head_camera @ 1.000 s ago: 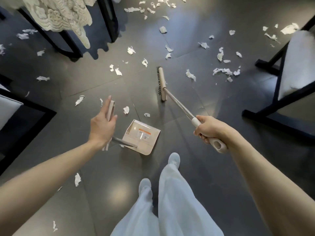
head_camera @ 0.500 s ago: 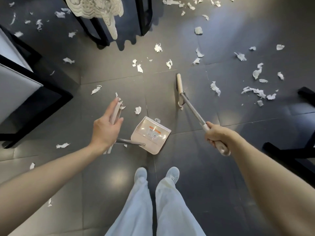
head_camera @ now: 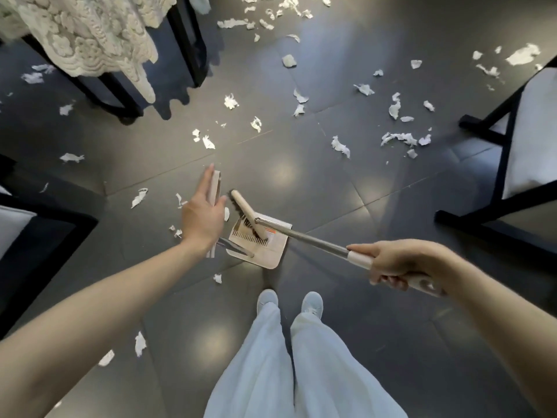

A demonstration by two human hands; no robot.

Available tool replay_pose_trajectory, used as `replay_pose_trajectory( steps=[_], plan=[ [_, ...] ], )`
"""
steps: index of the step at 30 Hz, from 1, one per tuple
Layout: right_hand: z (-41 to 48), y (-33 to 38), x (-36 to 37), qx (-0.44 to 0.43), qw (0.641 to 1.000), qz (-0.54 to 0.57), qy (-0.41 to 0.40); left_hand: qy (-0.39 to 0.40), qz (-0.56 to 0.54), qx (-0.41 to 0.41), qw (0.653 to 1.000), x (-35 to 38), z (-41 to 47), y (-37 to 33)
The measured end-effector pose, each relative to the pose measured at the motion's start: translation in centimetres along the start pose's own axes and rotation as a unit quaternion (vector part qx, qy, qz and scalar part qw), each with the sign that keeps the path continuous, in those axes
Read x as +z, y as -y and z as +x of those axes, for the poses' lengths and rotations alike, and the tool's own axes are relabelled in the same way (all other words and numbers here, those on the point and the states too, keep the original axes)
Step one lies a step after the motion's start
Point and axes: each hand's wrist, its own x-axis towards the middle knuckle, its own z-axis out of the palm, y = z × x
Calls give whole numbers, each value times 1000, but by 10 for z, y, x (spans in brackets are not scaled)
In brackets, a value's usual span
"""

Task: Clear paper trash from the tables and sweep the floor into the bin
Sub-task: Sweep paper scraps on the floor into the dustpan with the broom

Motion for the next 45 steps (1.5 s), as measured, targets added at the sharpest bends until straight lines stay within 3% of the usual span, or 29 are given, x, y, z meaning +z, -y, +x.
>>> replay_pose_trajectory(
  steps=[6,12,21,27,32,35,41,45],
  plan=[
    [-35,-3,-19,-19,993,109,-49,34,-13,40,999,0,21,-9],
    [-17,-25,-58,-30,964,224,-138,62,-24,97,993,26,73,-52],
    [49,-46,-194,-26,936,246,-251,74,-23,141,987,129,168,-160],
    [85,-63,-281,-3,945,238,-226,93,18,177,980,185,229,-227],
    [104,-76,-298,78,939,302,-145,123,57,209,968,219,267,-266],
    [97,-75,-298,96,950,264,-140,140,61,215,965,237,289,-288],
    [69,-57,-295,103,962,224,-121,197,15,249,948,256,321,-309],
    [45,-53,-304,99,959,239,-119,257,-44,213,942,246,343,-306]
  ],
)
